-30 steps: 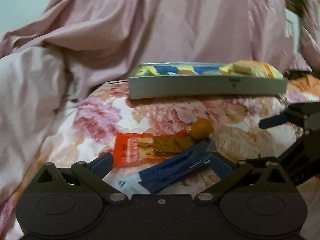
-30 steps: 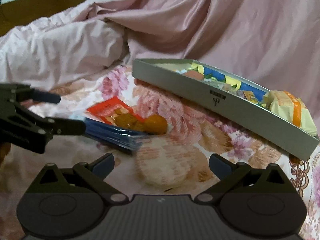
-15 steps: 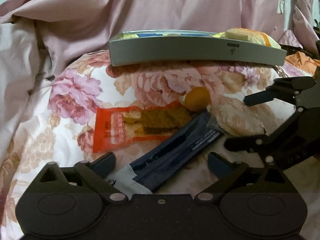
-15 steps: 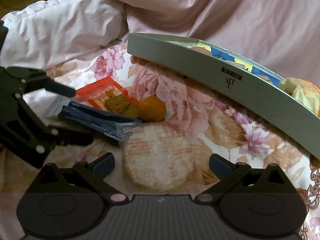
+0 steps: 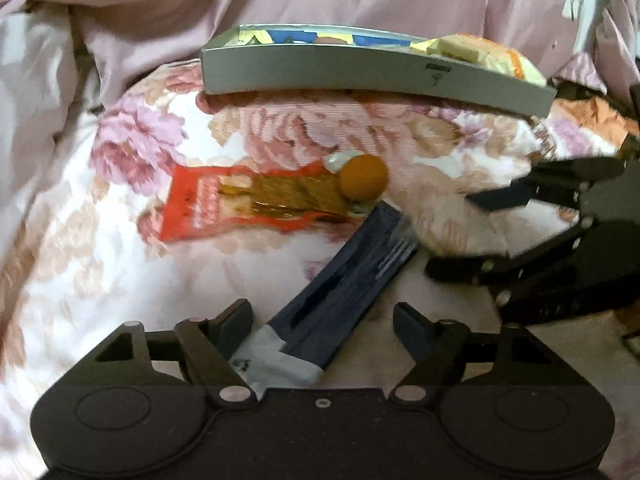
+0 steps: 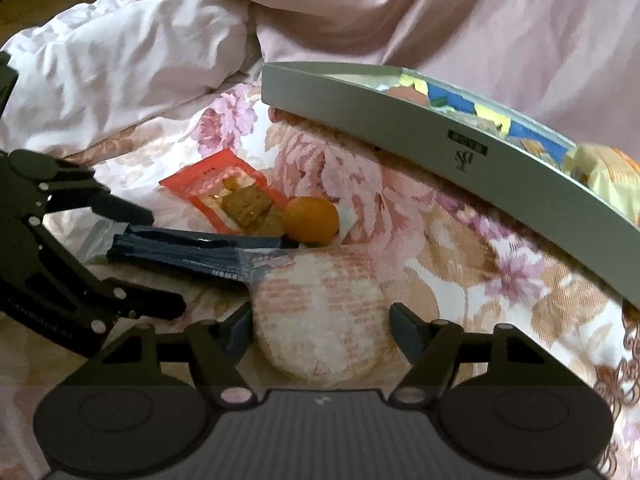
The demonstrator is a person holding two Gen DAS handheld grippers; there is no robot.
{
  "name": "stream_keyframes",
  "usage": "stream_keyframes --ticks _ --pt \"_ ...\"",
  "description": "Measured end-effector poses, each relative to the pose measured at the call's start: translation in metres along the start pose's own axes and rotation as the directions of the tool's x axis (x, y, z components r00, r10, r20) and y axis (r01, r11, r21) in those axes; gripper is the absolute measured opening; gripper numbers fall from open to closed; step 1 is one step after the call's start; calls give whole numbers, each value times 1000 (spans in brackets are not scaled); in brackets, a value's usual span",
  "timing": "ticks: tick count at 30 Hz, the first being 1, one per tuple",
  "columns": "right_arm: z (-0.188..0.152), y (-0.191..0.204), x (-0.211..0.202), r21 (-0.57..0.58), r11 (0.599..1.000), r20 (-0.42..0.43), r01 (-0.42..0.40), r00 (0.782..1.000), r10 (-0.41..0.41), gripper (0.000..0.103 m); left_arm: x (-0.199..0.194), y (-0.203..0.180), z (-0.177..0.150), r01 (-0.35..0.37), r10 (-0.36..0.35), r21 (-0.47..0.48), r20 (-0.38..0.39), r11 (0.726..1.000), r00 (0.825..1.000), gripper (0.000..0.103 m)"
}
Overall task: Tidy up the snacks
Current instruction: 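Lower the left tool to the blue wrapped bar while the right tool approaches the round bread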
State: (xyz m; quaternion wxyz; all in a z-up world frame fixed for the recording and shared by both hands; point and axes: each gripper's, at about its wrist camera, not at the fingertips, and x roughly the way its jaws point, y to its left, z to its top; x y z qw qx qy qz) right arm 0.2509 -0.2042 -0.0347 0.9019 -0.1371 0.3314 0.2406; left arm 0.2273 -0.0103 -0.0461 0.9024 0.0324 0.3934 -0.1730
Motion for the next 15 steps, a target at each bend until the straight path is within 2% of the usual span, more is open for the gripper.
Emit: stream_keyframes --ticks 7,9,11,15 --pt "-14 8 -23 -24 1000 -80 -7 997 5 75 -10 -31 -14 33 -32 25 -48 999 998 79" --pt "-21 13 -32 -46 999 -100 4 995 -8 79 -10 -36 -19 13 -12 49 -32 999 999 80" --pt "-27 19 -41 -80 997 -109 16 994 -25 89 -9 -39 -20 -13 15 88 -17 996 1000 83" --pt "-32 25 -49 -130 991 -109 42 992 -56 93 -7 -34 -19 -24 22 98 25 995 999 86"
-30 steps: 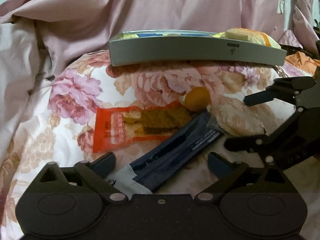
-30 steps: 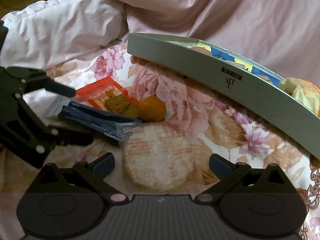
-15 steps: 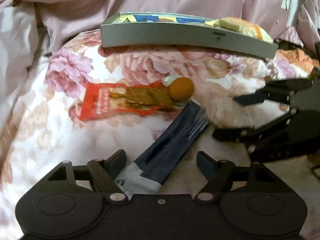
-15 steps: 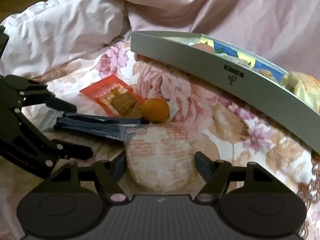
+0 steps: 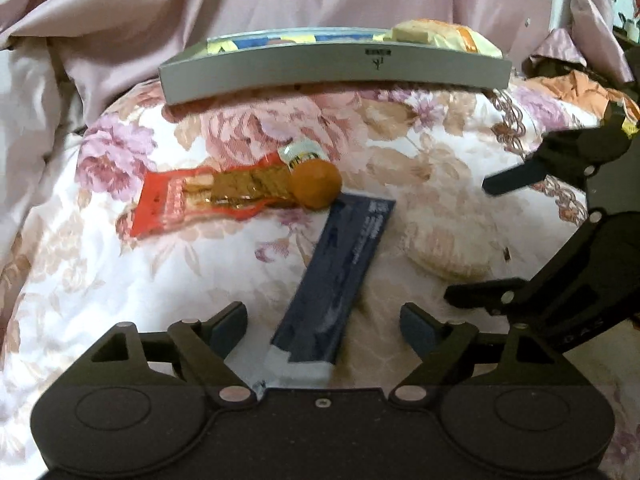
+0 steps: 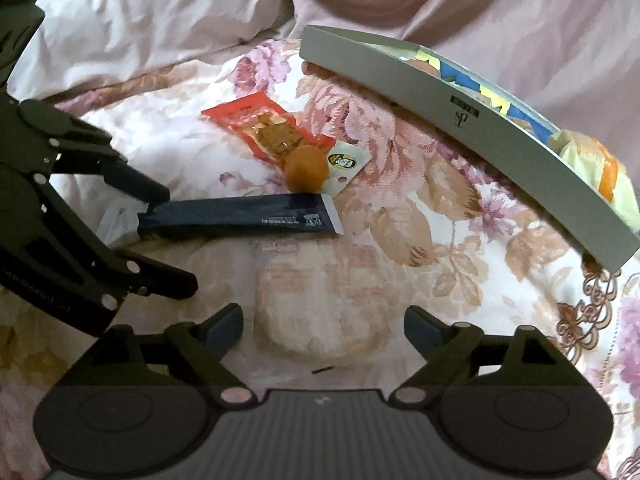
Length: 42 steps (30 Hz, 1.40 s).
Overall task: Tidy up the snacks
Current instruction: 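Lower the left tool to the blue wrapped bar while the right tool approaches the round bread, then close the left tool on the blue bar while the right tool straddles the round bread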
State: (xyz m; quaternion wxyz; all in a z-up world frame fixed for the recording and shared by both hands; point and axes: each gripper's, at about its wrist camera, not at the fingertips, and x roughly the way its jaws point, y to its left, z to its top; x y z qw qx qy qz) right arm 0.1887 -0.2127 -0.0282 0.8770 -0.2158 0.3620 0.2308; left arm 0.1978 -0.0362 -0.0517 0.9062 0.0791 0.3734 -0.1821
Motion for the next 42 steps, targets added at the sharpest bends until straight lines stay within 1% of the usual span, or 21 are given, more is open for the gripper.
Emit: stream_keyframes --ticks 2,3,5,7,9,11,15,18,20,22,25,28,30,32,34,36,38,39,40,41,42 --pt "0 -2 0 -3 1000 -1 9 1000 -9 98 2 5 1 15 -15 -23 14 1000 1000 89" --pt "0 -3 2 3 1000 -2 5 1000 -5 98 4 9 2 33 -32 -47 23 998 999 91" --pt "1 -8 8 26 1000 -13 -17 1000 18 98 7 15 4 77 -73 -100 42 992 996 98" --pt "1 -13 14 56 998 -10 -35 999 35 99 10 19 5 94 -87 -132 61 987 994 98" --pt "-2 -18 18 99 993 12 -62 998 62 99 10 17 5 96 -89 -124 62 988 994 95" --pt "-5 -23 22 144 985 26 -90 996 88 100 9 15 5 84 -78 -101 57 991 995 86" --pt "-6 -18 22 127 989 45 -80 996 74 98 6 16 2 92 -88 -89 46 992 995 76" --pt "-7 -13 19 106 991 66 -78 995 71 91 5 16 3 105 -102 -100 33 989 994 62" --pt "-8 -10 17 91 993 94 -78 993 69 80 4 14 3 119 -117 -97 26 988 993 47" --pt "-10 -6 16 76 994 117 -81 991 71 78 4 12 2 127 -125 -92 22 988 992 41" --pt "-11 -4 16 65 995 133 -69 989 60 78 3 11 1 124 -122 -101 25 987 992 39" --pt "-11 -3 14 61 997 137 -41 990 32 78 5 13 0 124 -120 -119 34 985 992 42" --pt "-11 -2 14 56 998 139 -15 990 7 78 7 12 -1 126 -123 -123 35 984 992 47" --pt "-10 -4 15 64 998 136 2 991 -11 78 7 10 -1 140 -137 -117 37 983 990 58" --pt "-10 -7 17 84 996 125 1 992 -11 78 8 6 -1 135 -132 -102 37 985 991 60" --pt "-10 -8 18 88 996 122 3 992 -13 78 8 2 -2 121 -118 -83 37 989 992 58" --pt "-9 -6 18 80 997 121 12 992 -22 78 8 1 -2 102 -100 -68 38 992 994 50" --pt "-9 -6 19 77 997 120 15 992 -24 78 7 2 -3 98 -95 -72 40 993 995 47" --pt "-8 -6 19 76 997 120 18 992 -27 78 7 4 -3 98 -95 -85 44 992 995 42" --pt "-9 -6 19 76 997 120 21 992 -30 78 7 6 -3 102 -98 -101 47 990 994 38" --pt "-9 -6 19 77 997 120 25 992 -34 78 7 8 -3 107 -102 -116 48 987 994 38"
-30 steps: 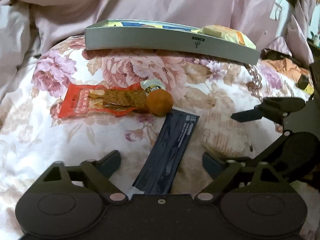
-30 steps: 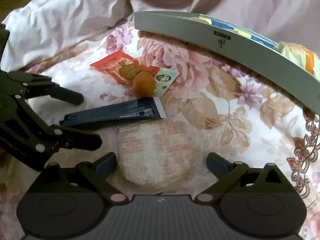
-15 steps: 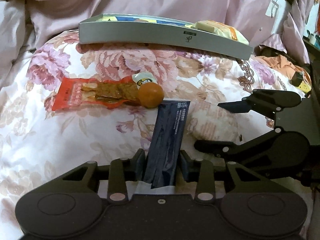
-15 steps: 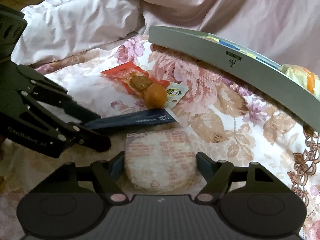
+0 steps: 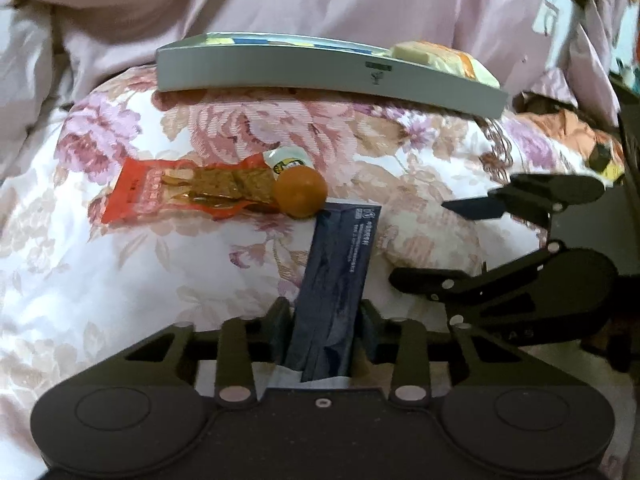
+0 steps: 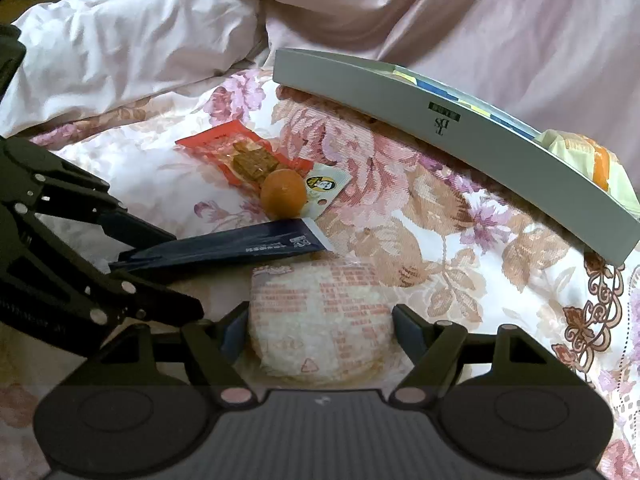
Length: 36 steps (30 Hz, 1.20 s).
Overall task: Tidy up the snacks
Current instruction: 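Close the left tool on the blue bar while the right tool straddles the round bread, then lift and carry the blue bar and round bread with both tools over the grey tray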
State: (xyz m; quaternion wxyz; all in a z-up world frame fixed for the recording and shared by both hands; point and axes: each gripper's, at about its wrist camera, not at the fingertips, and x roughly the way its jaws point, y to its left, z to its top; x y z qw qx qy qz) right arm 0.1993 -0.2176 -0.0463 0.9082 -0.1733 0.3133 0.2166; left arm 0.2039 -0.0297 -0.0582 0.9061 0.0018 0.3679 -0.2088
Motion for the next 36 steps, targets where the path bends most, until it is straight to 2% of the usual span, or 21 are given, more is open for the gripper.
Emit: stream_keyframes --ticks 5,9,13,17,22,28,31,34,36 --pt "1 -3 2 9 1000 -4 22 1000 -22 78 2 -6 -2 -28 27 16 18 1000 999 33" --pt "1 -3 4 7 1000 -13 19 1000 -19 78 1 -21 -3 -85 81 85 44 993 996 30" --pt "1 2 4 -20 999 -6 29 1000 -29 78 1 -36 -7 -153 142 168 75 974 987 28" --pt "1 10 1 -101 993 22 66 998 -64 78 -1 -44 -10 -207 185 226 111 952 976 28" --pt "2 23 -5 -234 956 92 176 983 -159 78 -6 -51 -11 -251 212 267 167 931 963 28" --pt "5 19 -9 -236 943 136 234 969 -206 78 -14 -53 -7 -284 224 240 248 928 942 28" --pt "6 16 -14 -228 936 178 269 957 -231 78 -19 -53 -4 -302 234 203 302 931 924 28" --pt "7 16 -21 -213 925 247 314 933 -260 78 -26 -54 3 -307 244 141 347 941 906 28" --pt "6 18 -28 -198 918 309 344 911 -274 78 -30 -55 9 -322 259 111 379 940 888 28"
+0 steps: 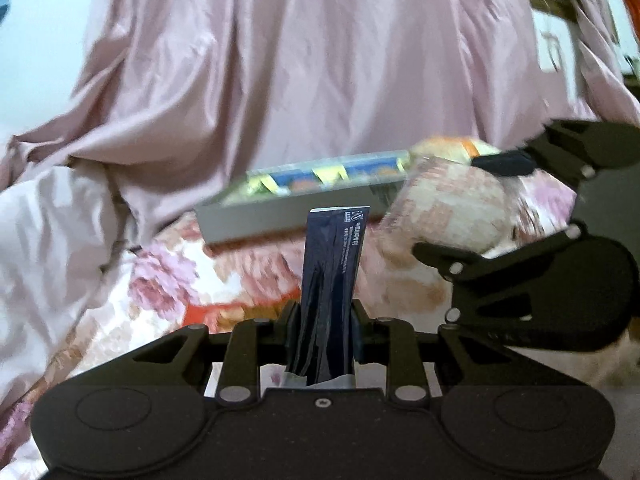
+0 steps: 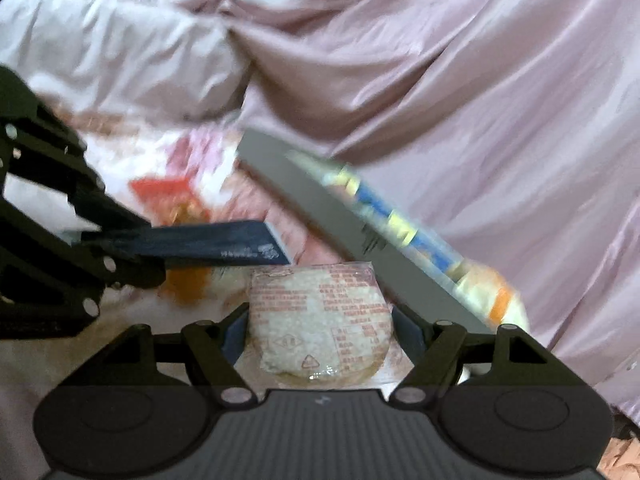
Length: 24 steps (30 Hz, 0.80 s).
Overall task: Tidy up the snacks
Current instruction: 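Lift and carry the blue bar and round bread with both tools over the grey tray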
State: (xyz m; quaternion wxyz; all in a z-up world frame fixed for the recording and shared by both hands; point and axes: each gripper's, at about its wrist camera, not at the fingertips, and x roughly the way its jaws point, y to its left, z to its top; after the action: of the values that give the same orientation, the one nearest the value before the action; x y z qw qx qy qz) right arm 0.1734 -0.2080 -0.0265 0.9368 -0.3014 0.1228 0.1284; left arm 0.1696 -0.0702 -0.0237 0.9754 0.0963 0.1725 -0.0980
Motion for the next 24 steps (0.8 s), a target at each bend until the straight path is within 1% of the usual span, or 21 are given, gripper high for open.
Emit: stream_keyframes --ticks 3,6,9,13,15,20,22,24 --pt "2 -3 -7 12 998 70 54 996 -55 78 -2 -1 11 -39 40 -28 50 999 998 28" --pt "6 -9 -9 38 995 111 96 989 -100 78 -4 -3 24 -72 77 -54 93 996 993 28" --pt "11 -16 -11 68 990 144 125 980 -134 78 -7 -5 37 -103 111 -79 113 992 987 28" --pt "17 -27 -13 92 987 171 133 974 -147 78 -3 -5 55 -124 138 -127 101 984 985 28" --pt "19 -32 -16 101 985 185 137 971 -154 78 1 -3 62 -130 143 -142 83 981 986 28" --pt "28 -49 -17 151 979 243 141 954 -175 78 11 3 77 -161 177 -190 66 968 982 28" --pt "29 -57 -15 172 974 266 146 945 -188 78 17 5 84 -177 191 -196 57 965 980 28" --pt "30 -64 -13 198 970 277 141 941 -193 78 24 4 91 -186 198 -184 49 965 979 28"
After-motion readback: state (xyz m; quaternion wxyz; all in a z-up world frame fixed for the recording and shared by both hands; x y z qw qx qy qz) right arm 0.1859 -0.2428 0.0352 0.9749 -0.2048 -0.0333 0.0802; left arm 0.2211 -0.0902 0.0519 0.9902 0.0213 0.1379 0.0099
